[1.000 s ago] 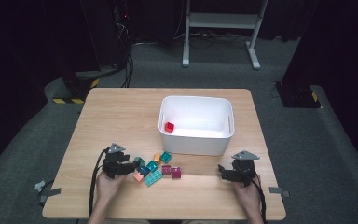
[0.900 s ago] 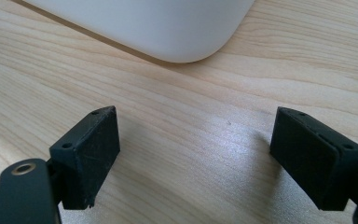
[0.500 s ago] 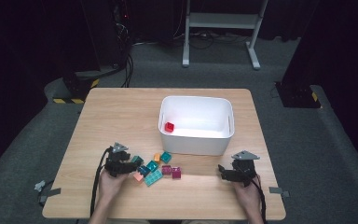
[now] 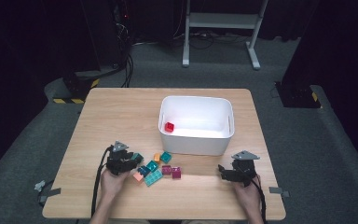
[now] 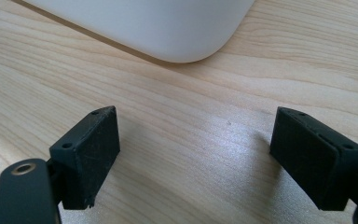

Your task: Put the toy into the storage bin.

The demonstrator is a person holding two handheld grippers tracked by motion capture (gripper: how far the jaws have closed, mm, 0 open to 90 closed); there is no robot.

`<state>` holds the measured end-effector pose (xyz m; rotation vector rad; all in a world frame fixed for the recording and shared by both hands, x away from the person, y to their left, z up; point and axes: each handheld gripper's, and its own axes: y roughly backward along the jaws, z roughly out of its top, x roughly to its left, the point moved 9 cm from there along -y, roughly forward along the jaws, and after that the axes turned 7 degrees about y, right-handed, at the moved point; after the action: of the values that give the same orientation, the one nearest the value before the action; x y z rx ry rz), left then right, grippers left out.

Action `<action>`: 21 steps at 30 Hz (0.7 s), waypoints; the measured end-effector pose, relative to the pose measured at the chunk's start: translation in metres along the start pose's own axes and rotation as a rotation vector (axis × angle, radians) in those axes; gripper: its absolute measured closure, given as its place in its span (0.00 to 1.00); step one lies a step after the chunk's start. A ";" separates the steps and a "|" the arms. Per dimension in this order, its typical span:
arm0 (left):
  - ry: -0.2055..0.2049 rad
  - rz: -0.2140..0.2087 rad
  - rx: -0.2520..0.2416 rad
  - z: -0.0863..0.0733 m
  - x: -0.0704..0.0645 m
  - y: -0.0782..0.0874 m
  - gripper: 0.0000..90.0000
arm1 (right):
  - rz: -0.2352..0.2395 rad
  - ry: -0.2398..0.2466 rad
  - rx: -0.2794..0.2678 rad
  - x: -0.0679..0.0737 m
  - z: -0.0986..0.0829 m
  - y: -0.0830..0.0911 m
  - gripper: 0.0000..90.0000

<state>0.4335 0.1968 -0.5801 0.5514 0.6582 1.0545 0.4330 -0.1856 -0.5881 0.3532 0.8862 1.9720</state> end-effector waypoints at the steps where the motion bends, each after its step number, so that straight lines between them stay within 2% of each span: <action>1: -0.001 -0.002 -0.001 0.000 0.000 0.000 0.60 | 0.000 0.000 0.000 0.000 0.000 0.000 0.17; 21: 0.006 -0.019 -0.011 0.003 -0.001 0.000 0.61 | 0.000 0.000 0.000 0.000 0.000 0.000 0.17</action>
<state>0.4348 0.1954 -0.5775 0.5311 0.6616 1.0415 0.4331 -0.1856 -0.5881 0.3535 0.8860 1.9722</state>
